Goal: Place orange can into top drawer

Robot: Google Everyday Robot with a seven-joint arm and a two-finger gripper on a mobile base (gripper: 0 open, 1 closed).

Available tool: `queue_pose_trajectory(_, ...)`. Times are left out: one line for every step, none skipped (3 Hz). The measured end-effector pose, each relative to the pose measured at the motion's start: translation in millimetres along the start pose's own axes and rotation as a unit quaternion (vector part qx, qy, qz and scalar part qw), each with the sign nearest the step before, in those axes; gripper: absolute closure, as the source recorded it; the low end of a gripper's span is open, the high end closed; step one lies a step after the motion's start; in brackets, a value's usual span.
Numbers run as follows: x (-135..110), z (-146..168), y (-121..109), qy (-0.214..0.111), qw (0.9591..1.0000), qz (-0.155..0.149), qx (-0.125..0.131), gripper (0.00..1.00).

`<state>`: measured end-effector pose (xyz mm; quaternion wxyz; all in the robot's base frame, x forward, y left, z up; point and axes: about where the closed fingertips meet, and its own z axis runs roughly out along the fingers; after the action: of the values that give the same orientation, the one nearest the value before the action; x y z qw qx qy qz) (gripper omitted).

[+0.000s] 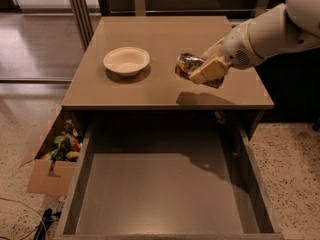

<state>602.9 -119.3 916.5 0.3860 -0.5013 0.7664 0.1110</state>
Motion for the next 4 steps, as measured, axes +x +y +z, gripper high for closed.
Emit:
queue_pose_trajectory(17, -27, 33, -0.009, 0.9999, 0.008, 0.003, 1.00)
queue_pose_trajectory(46, -38, 73, -0.008, 0.9996, 0.028, -0.003, 1.00)
queue_pose_trajectory(83, -37, 115, -0.009, 0.9976, 0.067, -0.015, 1.00)
queue_pose_trajectory(82, -37, 114, -0.010, 0.9976, 0.066, -0.014, 1.00)
